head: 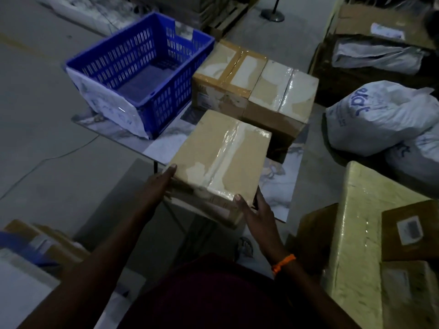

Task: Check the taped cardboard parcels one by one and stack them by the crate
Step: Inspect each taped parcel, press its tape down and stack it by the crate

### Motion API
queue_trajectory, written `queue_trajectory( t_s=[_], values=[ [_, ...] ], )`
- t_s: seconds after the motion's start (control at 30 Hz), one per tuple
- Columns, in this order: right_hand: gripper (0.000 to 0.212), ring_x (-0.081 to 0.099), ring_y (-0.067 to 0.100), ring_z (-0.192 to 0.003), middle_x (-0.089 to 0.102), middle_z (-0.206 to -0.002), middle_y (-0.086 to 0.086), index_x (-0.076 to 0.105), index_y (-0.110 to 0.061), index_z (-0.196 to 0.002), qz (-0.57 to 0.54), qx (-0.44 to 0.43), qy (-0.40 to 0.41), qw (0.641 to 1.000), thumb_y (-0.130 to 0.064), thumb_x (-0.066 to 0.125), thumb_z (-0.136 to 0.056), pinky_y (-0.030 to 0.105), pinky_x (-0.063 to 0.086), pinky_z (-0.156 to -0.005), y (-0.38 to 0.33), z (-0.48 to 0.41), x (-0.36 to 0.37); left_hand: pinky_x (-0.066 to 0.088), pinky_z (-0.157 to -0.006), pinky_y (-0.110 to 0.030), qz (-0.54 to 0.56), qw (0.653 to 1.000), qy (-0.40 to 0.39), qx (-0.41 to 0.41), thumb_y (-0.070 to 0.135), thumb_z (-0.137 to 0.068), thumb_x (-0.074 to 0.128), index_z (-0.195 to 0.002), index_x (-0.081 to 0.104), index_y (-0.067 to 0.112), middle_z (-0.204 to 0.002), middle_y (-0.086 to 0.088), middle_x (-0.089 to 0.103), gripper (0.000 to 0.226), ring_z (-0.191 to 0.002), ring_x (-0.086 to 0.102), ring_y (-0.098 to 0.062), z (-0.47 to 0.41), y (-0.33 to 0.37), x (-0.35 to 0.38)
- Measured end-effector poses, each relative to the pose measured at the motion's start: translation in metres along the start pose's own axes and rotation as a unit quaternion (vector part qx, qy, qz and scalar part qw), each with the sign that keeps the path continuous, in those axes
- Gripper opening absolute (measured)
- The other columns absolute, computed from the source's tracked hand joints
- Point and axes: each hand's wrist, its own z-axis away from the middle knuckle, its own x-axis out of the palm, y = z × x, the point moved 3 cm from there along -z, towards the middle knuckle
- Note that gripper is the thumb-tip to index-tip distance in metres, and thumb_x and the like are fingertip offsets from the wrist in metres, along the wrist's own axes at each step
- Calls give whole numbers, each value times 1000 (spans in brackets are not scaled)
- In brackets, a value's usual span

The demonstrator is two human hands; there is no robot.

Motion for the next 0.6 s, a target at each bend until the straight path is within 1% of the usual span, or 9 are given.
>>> queue_trajectory(
  t_s=[0.03, 0.1, 0.2, 0.27, 0.33, 0.43, 0.5, 0.53, 0.6],
  values=[
    [54, 58, -6, -125, 63, -136, -22, 48, -39, -147, -17, -7, -3, 1000, -48, 66, -97, 16, 47, -101, -11, -3, 3, 50, -88, -38, 15, 1000, 18, 8, 57, -97, 56, -100, 74, 24, -99, -2, 75, 37, -97, 68, -25, 1, 6, -6],
    [49, 59, -8, -121, 65, -132, -23, 49, -42, -145, -44, -21, -5, 999, -43, 65, -98, 13, 49, -95, -32, -11, 9, 50, -83, -38, 51, 998, 37, 29, 47, -98, 59, -89, 74, 25, -82, 4, 76, 28, -89, 68, -22, 6, 18, -19],
    [56, 59, -1, -126, 65, -136, -18, 47, -43, -150, -67, -39, -6, 997, -49, 65, -98, 28, 51, -105, -53, -26, 18, 54, -86, -41, 86, 994, 52, 50, 45, -98, 61, -90, 72, 27, -89, 2, 76, 23, -86, 70, -18, 13, 31, -34],
    [63, 57, 4, -130, 63, -141, -15, 45, -41, -152, -75, -48, -4, 996, -56, 65, -94, 37, 49, -111, -64, -35, 24, 53, -83, -39, 107, 989, 79, 66, 44, -96, 63, -91, 73, 25, -84, 3, 77, 22, -79, 71, -12, 16, 39, -43],
    [60, 57, 3, -130, 63, -141, -13, 46, -35, -153, -90, -65, 3, 994, -48, 65, -98, 36, 47, -113, -78, -40, 27, 50, -76, -33, 128, 983, 100, 90, 41, -95, 65, -90, 74, 24, -77, 9, 76, 20, -71, 70, -3, 17, 50, -51],
    [57, 60, 1, -125, 66, -135, -12, 50, -28, -150, -113, -84, 20, 990, -40, 66, -97, 32, 48, -111, -101, -48, 29, 47, -78, -31, 134, 977, 109, 125, 43, -96, 63, -94, 73, 29, -83, 18, 76, 18, -88, 68, -5, 19, 79, -56],
    [56, 61, 1, -124, 68, -131, -13, 54, -28, -147, -128, -93, 38, 987, -41, 69, -94, 35, 47, -113, -116, -56, 29, 47, -80, -30, 138, 974, 98, 152, 42, -98, 61, -93, 71, 36, -86, 26, 74, 13, -95, 64, -3, 17, 103, -56],
    [56, 62, 3, -124, 69, -130, -11, 56, -28, -143, -135, -98, 50, 985, -44, 70, -91, 38, 47, -113, -123, -62, 28, 48, -81, -30, 140, 971, 95, 168, 41, -98, 60, -93, 70, 38, -89, 26, 73, 12, -97, 63, -3, 15, 116, -56],
    [54, 64, 7, -122, 71, -128, -9, 61, -28, -136, -147, -114, 67, 980, -50, 69, -86, 42, 47, -112, -137, -75, 24, 49, -82, -31, 139, 965, 86, 203, 42, -98, 60, -103, 67, 35, -104, 18, 70, 11, -102, 61, -8, 5, 140, -53]
  ],
)
